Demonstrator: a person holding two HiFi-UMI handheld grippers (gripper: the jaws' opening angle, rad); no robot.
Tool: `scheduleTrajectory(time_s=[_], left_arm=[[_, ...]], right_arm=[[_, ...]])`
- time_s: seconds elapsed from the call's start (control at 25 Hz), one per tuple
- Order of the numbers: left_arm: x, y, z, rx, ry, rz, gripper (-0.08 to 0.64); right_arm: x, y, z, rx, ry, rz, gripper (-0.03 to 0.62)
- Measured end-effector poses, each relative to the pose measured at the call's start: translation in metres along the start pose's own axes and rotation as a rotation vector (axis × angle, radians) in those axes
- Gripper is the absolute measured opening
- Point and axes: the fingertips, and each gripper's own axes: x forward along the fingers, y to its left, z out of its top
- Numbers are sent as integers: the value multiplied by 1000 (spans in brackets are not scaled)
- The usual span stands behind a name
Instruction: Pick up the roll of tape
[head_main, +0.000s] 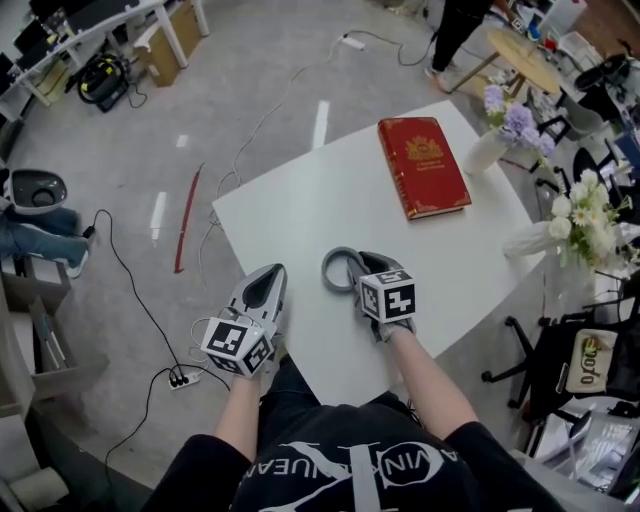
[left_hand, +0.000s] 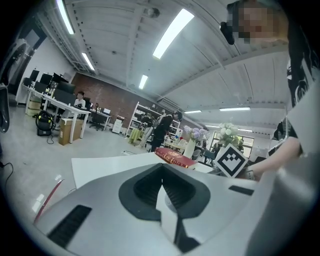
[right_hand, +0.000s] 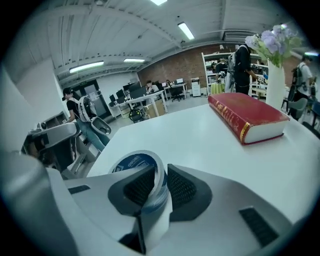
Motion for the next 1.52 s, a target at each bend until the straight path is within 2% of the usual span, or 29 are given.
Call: scheduleTrajectory(time_s=[0.04, 0.16, 0.52, 0.92, 1.52], left_arm=[[2, -1, 0, -5, 0, -4, -2], [4, -5, -1, -10, 2, -18, -2], [11, -9, 2, 3, 13, -39, -2], [21, -12, 15, 34, 3, -53, -2], [36, -28, 81, 133, -90, -73, -2]], right_arm=[[0, 1, 1, -33, 4, -5, 72], [0, 2, 1, -103, 15, -13, 64], [-24, -8, 12, -33, -66, -4, 64], [-70, -23, 30, 28, -229, -10, 64], [-140, -27, 97, 57, -498, 1, 64]])
